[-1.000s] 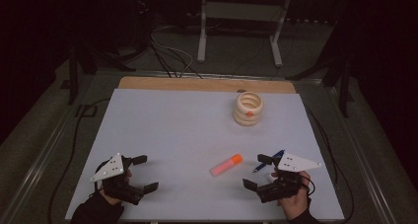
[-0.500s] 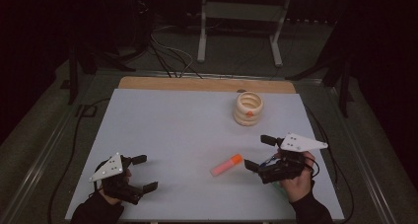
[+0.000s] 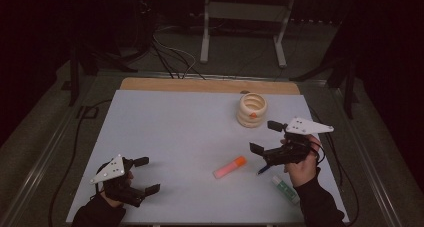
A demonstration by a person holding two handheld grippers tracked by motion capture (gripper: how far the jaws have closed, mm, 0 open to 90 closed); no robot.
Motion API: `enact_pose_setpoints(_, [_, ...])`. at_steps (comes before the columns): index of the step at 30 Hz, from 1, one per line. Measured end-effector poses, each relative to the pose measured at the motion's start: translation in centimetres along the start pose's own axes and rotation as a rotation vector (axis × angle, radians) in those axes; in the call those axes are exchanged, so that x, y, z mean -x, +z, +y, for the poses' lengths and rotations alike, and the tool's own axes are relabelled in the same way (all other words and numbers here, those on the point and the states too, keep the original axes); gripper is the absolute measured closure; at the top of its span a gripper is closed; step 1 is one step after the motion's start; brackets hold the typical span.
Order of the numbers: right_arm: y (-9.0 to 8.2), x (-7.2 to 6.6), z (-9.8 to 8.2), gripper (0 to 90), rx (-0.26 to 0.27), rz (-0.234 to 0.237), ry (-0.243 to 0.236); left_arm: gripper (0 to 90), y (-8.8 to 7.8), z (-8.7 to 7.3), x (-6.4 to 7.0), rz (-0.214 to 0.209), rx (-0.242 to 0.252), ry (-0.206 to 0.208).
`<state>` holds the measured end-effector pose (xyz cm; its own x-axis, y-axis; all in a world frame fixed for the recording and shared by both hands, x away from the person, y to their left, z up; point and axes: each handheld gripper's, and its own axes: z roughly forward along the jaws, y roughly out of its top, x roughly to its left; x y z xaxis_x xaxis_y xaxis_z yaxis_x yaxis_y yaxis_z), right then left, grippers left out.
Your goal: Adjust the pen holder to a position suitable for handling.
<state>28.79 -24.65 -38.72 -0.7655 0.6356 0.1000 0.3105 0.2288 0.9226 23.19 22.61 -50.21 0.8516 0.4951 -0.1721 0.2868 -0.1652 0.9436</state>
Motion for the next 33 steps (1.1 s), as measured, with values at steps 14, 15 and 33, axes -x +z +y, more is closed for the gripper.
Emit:
enact_pose_setpoints(14, [1.7,2.1,0.7,0.0,0.01,-0.058,0.015,0.0,0.0,0.0,0.0,-0.003,-0.001,-0.002])
enact_pose_setpoints(15, [1.8,2.4,0.7,0.0,0.007,-0.069,0.016,0.0,0.0,0.0,0.0,-0.004,-0.001,-0.003])
enact_pose_setpoints(33, [4.3,7.0,0.7,0.0,-0.011,-0.166,0.07,0.0,0.0,0.0,0.0,0.0,0.001,-0.007])
